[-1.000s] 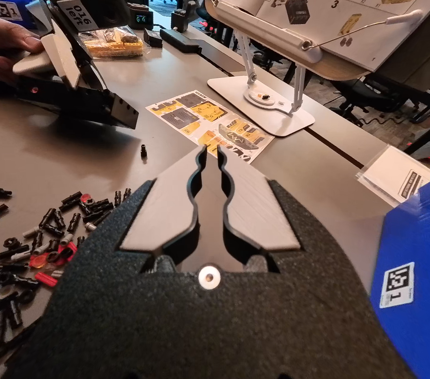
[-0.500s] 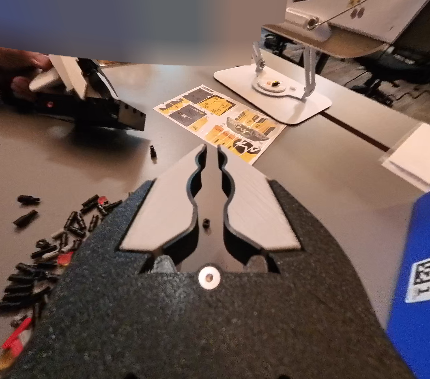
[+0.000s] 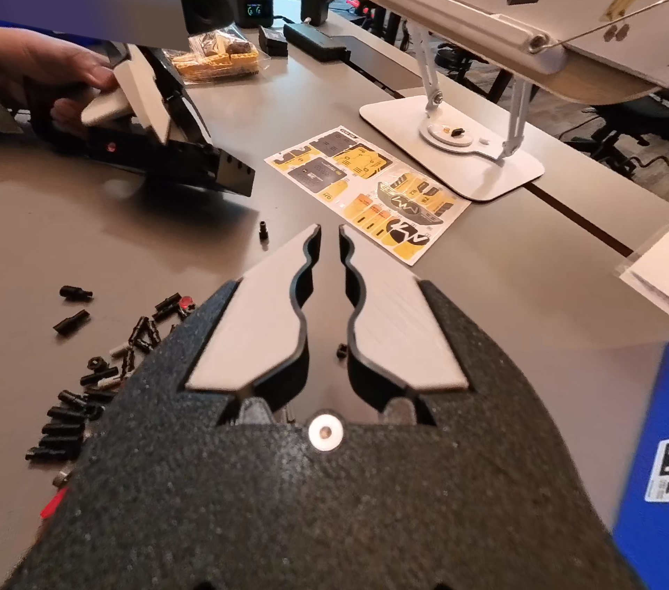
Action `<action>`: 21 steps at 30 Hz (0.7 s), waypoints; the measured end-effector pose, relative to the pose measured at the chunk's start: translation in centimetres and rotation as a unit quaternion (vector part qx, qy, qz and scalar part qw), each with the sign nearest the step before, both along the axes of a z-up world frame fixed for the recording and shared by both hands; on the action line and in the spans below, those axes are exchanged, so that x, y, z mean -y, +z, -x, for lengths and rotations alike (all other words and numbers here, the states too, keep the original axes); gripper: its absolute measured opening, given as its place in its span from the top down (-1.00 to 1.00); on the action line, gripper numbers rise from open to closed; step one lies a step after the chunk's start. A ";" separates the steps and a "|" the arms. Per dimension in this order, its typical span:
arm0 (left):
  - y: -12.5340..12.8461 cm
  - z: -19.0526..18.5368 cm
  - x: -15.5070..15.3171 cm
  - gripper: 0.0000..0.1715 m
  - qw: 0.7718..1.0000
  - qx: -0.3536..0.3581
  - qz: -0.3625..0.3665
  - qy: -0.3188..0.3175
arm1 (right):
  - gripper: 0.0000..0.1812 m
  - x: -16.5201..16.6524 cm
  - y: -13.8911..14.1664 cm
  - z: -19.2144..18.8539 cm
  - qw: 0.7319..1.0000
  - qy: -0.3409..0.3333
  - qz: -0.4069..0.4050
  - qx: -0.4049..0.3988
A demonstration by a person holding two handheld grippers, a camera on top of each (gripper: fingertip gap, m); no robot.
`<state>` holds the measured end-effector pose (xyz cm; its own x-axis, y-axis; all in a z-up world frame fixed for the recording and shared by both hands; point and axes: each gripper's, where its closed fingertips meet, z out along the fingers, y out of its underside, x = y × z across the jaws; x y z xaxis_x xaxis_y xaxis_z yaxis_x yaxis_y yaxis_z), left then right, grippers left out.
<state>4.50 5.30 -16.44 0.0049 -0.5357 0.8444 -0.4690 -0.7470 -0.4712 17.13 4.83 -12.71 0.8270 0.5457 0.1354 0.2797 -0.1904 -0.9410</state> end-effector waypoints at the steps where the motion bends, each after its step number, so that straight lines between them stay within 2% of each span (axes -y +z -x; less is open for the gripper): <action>1: 0.0 0.0 0.0 0.28 1.000 0.000 0.000 0.000 | 0.89 0.0 0.0 0.1 1.000 0.001 -0.001 0.003; 21: 0.0 0.0 0.0 0.28 1.000 0.000 0.002 0.000 | 0.89 0.4 0.4 1.1 1.000 0.014 -0.011 0.014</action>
